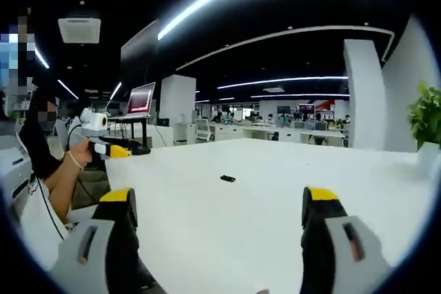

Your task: Snap the two parts of the plastic buckle together until the buckle closes and remains connected.

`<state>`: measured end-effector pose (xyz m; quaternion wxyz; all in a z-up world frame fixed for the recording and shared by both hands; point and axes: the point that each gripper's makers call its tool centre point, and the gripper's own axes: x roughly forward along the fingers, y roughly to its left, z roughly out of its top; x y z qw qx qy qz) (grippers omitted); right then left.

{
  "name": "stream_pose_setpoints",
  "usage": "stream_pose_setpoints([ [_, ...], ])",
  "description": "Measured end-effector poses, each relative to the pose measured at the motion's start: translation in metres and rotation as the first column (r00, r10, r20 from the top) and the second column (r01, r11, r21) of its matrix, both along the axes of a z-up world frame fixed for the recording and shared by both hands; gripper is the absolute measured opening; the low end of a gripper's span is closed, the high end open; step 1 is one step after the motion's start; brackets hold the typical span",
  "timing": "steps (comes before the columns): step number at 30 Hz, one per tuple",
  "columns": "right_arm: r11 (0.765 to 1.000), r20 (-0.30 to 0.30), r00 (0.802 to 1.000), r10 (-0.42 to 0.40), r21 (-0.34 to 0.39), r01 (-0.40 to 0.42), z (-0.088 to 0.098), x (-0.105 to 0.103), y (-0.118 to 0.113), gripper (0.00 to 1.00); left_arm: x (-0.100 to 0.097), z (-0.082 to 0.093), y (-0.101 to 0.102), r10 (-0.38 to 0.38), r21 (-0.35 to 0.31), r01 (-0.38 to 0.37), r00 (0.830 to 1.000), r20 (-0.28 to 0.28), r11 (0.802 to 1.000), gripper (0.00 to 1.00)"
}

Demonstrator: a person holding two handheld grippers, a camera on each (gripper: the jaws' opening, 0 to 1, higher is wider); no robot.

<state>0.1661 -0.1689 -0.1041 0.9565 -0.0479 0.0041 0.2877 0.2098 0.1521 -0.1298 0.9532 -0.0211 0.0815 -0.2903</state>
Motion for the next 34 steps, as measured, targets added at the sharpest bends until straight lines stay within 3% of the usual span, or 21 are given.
stream_pose_setpoints([
  [10, 0.998, -0.014, 0.998, -0.068, -0.021, 0.067, -0.017, -0.005, 0.0, 1.0, -0.016, -0.001, 0.015, 0.038, -0.034, -0.038, 0.999, 0.017, 0.999, 0.96],
  [16, 0.998, -0.044, 0.997, -0.067, -0.019, 0.066, -0.029, -0.003, 0.004, 1.0, -0.021, -0.006, 0.019, 0.046, -0.041, -0.045, 0.999, 0.015, 0.998, 0.96],
  [34, 0.993, -0.028, 0.993, -0.115, -0.022, 0.114, -0.024, -0.007, -0.008, 1.0, -0.02, -0.022, 0.016, 0.03, -0.044, -0.031, 0.999, -0.022, 0.999, 0.96],
])
